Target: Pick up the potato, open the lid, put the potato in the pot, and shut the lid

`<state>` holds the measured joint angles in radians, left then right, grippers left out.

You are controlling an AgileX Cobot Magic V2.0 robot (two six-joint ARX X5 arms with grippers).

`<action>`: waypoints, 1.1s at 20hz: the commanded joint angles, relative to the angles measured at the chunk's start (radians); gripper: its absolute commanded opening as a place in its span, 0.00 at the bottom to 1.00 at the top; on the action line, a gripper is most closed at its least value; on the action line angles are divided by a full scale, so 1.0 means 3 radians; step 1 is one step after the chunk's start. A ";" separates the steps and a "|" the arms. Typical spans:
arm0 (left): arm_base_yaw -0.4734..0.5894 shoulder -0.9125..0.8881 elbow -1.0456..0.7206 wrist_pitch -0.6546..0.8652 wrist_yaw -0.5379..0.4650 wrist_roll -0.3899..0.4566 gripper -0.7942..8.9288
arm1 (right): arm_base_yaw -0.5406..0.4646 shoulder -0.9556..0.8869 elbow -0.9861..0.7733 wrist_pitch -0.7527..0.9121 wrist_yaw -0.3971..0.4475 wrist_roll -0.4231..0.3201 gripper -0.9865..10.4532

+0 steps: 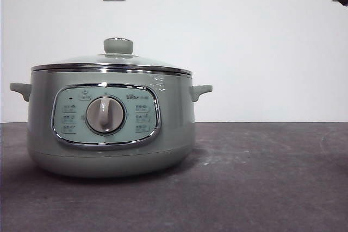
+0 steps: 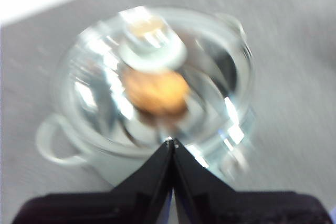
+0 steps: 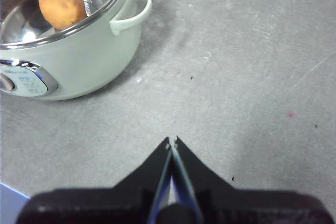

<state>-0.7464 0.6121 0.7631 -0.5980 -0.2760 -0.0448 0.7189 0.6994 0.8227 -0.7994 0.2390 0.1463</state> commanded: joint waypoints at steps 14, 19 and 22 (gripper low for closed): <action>0.2066 -0.1718 -0.2365 0.1542 0.1072 0.0075 0.08 | 0.0004 -0.0008 -0.0027 0.0015 0.0010 0.0034 0.09; 0.2102 -0.1930 -0.2533 0.1368 0.1069 0.0075 0.08 | 0.0004 -0.0008 -0.0027 0.0015 0.0009 0.0034 0.09; 0.2102 -0.1940 -0.2533 0.1383 0.1071 0.0072 0.08 | 0.0004 -0.0008 -0.0027 0.0015 0.0010 0.0034 0.09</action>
<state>-0.1188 0.0330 0.0181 -0.1822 0.0414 -0.0334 0.7189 0.6983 0.8227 -0.7994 0.2390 0.1463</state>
